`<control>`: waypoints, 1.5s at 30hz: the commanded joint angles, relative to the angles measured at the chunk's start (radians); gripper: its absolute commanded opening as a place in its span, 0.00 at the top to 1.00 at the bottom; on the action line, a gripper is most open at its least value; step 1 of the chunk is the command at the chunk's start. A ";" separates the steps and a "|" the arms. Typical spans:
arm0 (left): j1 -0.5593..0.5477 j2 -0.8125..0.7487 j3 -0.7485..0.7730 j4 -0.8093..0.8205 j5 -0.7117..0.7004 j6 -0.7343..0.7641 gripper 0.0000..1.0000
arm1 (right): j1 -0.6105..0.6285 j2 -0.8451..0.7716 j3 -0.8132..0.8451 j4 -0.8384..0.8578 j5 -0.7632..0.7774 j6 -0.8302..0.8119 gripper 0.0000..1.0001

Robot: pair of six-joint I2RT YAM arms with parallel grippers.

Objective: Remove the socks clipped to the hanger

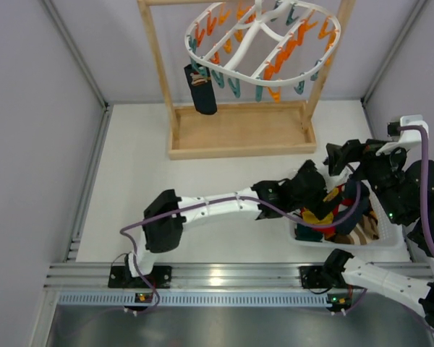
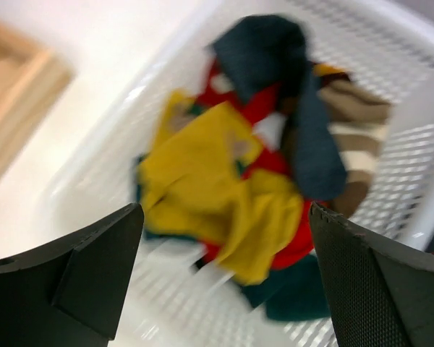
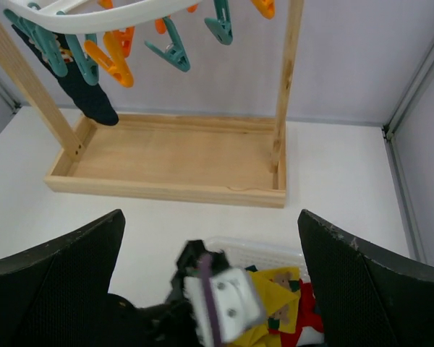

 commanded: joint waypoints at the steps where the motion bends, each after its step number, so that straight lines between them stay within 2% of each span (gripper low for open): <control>1: 0.053 -0.241 -0.177 0.025 -0.269 -0.038 0.01 | -0.009 -0.023 -0.035 0.099 -0.013 0.016 0.01; 7: 0.202 -0.503 -0.483 0.031 -0.467 -0.107 0.01 | -0.009 -0.044 -0.100 0.211 -0.061 0.016 0.01; 11: 0.352 -0.606 -0.632 0.072 -0.427 -0.135 0.01 | -0.009 -0.034 -0.121 0.247 -0.089 0.021 0.00; 12: 0.424 -0.623 -0.688 0.095 -0.412 -0.136 0.01 | -0.009 -0.032 -0.123 0.251 -0.101 0.023 0.01; 16: 0.571 -0.712 -0.826 0.293 -0.257 -0.054 0.01 | -0.009 -0.009 -0.129 0.257 -0.144 0.029 0.00; 17: 0.597 -0.721 -0.848 0.377 -0.131 -0.041 0.01 | -0.008 0.000 -0.129 0.254 -0.151 0.029 0.01; 18: 0.663 -0.730 -0.891 0.416 -0.076 -0.027 0.01 | -0.008 0.003 -0.126 0.253 -0.159 0.029 0.01; 20: 0.725 -0.744 -0.933 0.511 -0.001 -0.015 0.01 | -0.009 0.009 -0.124 0.251 -0.167 0.026 0.01; 21: 0.784 -0.743 -0.959 0.595 0.081 -0.003 0.01 | -0.008 0.009 -0.121 0.250 -0.176 0.026 0.01; 23: 0.840 -0.713 -0.954 0.632 0.151 0.011 0.01 | -0.009 0.012 -0.115 0.247 -0.190 0.026 0.01; 24: 0.892 -0.686 -0.945 0.667 0.250 0.019 0.01 | -0.008 0.012 -0.111 0.245 -0.205 0.027 0.01; 26: 0.941 -0.655 -0.941 0.715 0.338 0.025 0.01 | -0.009 0.014 -0.106 0.241 -0.222 0.023 0.00; 27: 0.987 -0.640 -0.933 0.767 0.451 0.023 0.01 | -0.009 0.017 -0.104 0.242 -0.236 0.021 0.01; 31: 1.082 -0.536 -0.865 0.822 0.615 -0.026 0.01 | -0.009 0.049 -0.086 0.225 -0.265 0.018 0.01; 44: 1.101 -0.281 -0.563 0.833 0.657 0.017 0.01 | -0.008 0.100 -0.081 0.254 -0.371 -0.023 0.00; 45: 1.101 -0.269 -0.556 0.833 0.656 0.010 0.06 | -0.009 0.100 -0.087 0.257 -0.369 -0.026 0.00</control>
